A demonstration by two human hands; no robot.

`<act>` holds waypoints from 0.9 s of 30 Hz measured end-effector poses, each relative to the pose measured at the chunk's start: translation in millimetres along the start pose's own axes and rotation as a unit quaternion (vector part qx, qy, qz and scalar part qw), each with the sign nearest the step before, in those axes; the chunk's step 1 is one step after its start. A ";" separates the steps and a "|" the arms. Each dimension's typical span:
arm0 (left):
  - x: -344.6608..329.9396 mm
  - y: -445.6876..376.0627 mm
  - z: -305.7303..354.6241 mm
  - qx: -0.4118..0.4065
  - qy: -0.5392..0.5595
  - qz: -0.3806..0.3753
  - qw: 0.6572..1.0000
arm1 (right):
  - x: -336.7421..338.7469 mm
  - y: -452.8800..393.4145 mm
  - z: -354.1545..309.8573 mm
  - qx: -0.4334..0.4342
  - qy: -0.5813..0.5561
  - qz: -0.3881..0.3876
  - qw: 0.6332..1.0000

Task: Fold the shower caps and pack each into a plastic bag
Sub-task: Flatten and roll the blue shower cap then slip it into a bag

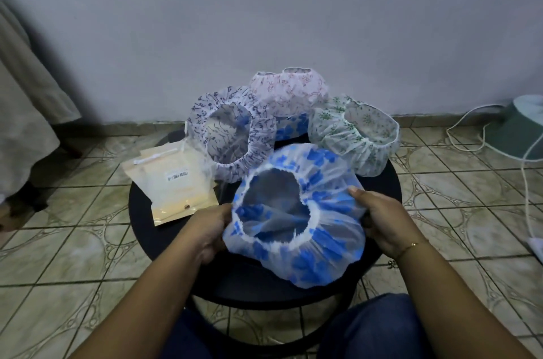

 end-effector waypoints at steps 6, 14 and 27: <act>15.9 -3.7 -4.9 -0.146 -0.072 0.152 0.975 | 6.2 -6.5 3.3 -0.021 -0.001 0.054 0.998; 16.1 -6.6 -31.6 -0.170 -0.003 0.199 0.965 | 6.5 20.4 3.6 0.003 0.085 -0.017 0.996; 10.1 42.7 -24.0 -0.085 -0.122 0.066 0.987 | 19.8 9.5 6.7 0.024 0.011 0.067 0.997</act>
Point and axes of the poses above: each hand's wrist, its own y-axis away from the middle knuckle, its own x-axis out of the back of the hand, z = x × y, the point moved 1 cm from there along -y, towards the middle knuckle, and after that the axes turned 8 degrees about z, right-handed, at the moved point
